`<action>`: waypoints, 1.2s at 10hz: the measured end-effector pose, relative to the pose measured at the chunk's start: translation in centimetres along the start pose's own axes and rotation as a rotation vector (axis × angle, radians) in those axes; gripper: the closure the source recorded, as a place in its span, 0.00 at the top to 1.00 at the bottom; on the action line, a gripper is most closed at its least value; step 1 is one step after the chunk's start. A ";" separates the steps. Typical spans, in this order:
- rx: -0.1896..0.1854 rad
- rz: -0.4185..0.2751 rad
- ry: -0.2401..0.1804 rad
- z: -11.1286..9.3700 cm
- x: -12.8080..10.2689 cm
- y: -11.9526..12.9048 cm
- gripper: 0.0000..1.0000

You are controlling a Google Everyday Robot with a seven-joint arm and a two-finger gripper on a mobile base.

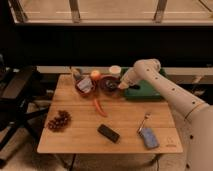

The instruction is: Place brush in tray

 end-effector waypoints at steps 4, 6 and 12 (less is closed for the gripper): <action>0.103 0.063 -0.116 -4.5 -0.3 -2.5 0.00; 0.143 0.177 -0.190 -6.4 2.2 -4.4 0.00; 0.288 0.376 -0.231 -11.2 8.0 -8.4 0.00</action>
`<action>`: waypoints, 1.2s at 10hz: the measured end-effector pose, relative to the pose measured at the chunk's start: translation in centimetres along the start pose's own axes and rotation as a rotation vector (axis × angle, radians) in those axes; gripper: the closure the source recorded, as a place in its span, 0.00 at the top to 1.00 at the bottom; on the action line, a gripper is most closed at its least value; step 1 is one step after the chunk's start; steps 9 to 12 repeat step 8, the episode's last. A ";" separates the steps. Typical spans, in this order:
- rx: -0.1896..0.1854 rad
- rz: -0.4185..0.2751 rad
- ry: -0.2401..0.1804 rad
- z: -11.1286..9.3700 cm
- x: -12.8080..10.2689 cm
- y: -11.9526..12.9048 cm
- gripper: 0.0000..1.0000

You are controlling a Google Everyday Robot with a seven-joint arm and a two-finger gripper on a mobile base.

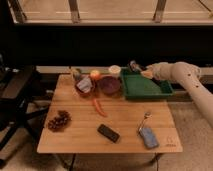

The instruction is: Place brush in tray

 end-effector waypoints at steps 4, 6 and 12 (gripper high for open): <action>0.014 0.022 -0.004 0.1 0.1 -0.4 0.00; 0.043 0.079 -0.001 0.5 1.3 -2.1 0.00; 0.057 0.124 0.012 0.9 2.9 -3.4 0.00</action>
